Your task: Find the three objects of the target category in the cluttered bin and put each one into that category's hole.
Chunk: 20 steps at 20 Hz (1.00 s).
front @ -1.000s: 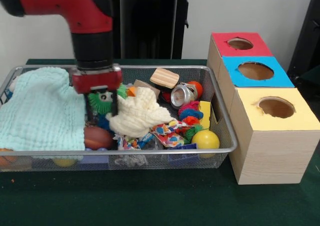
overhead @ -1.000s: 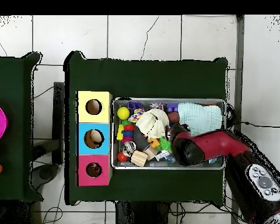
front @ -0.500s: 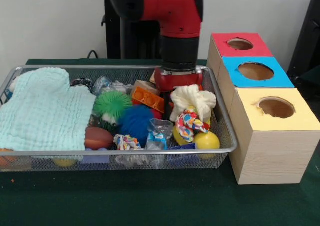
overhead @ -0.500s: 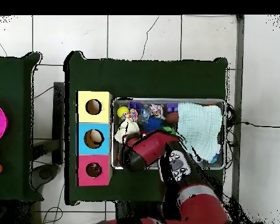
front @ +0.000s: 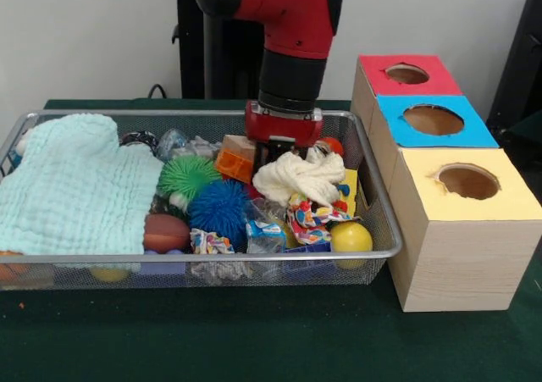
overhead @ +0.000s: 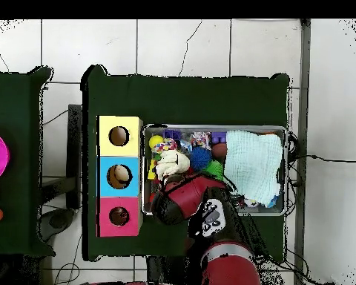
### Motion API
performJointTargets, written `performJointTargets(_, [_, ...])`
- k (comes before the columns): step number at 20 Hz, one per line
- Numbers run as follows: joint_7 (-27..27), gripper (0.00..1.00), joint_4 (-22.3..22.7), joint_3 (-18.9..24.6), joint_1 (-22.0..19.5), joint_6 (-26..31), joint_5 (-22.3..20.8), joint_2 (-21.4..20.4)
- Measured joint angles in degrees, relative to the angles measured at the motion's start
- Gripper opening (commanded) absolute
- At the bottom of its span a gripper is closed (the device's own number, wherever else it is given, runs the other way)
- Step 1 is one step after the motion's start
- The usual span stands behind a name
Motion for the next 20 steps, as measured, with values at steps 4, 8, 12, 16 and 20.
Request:
performJointTargets(4, [0.0, 1.0, 0.0, -1.2, -1.4, -2.2, 0.1, 0.6])
performJointTargets(8, [0.0, 1.0, 0.0, -1.2, -3.5, -2.7, 0.1, 0.3])
performJointTargets(12, [0.0, 1.0, 0.4, -0.3, -6.7, -2.6, 0.1, -0.9])
performJointTargets(16, [-0.2, 1.0, 2.3, 4.6, -14.5, -0.9, 0.3, -4.3])
performJointTargets(20, [-1.4, 1.0, 4.6, 11.4, -24.9, 4.2, 1.2, -8.1])
